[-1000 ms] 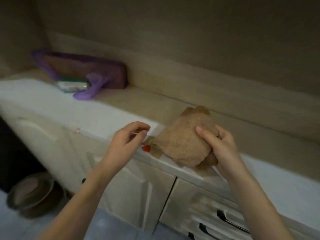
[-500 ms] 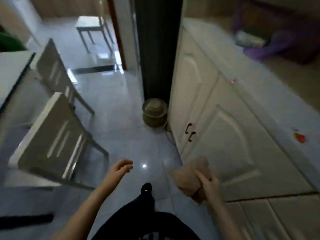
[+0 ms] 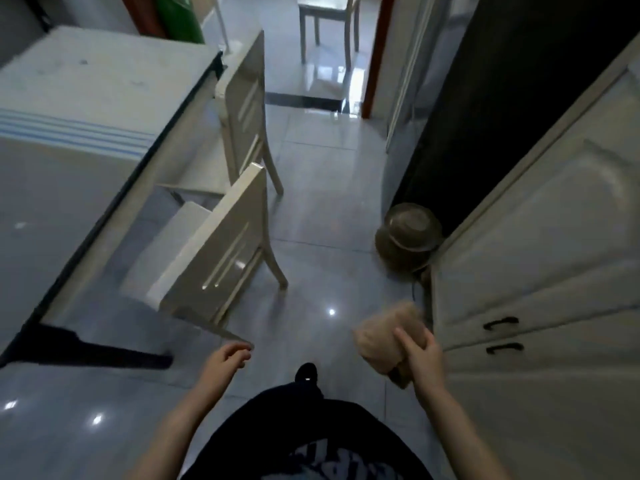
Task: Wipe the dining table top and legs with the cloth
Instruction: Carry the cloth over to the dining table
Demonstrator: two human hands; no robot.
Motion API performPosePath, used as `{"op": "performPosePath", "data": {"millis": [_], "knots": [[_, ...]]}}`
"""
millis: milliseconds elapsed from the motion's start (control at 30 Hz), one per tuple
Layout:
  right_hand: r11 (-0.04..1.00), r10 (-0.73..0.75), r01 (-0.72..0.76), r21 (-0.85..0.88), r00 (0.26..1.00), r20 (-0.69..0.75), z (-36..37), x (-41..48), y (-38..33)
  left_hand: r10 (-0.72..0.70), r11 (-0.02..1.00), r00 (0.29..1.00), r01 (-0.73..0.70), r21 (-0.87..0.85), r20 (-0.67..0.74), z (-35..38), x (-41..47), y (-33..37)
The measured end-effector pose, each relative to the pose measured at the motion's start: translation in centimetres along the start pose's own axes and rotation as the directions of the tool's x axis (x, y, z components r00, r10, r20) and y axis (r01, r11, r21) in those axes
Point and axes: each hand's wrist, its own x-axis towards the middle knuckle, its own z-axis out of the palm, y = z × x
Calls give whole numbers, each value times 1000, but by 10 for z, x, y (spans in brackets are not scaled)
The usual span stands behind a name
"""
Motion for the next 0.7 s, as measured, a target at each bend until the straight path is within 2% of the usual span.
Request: {"op": "performPosePath", "data": {"millis": [167, 433, 567, 700], "knots": [[999, 28, -30, -17, 997, -73, 17, 56, -28, 21, 999, 997, -24, 34, 73, -9, 66, 58], [986, 147, -161, -43, 962, -228, -8, 170, -53, 84, 996, 988, -86, 8, 128, 26, 171, 161], [991, 113, -125, -39, 969, -221, -6, 261, -99, 55, 998, 996, -55, -7, 70, 50, 234, 209], [993, 67, -76, -90, 993, -101, 21, 343, -165, 15, 998, 1000, -14, -66, 7, 58, 278, 268]]}}
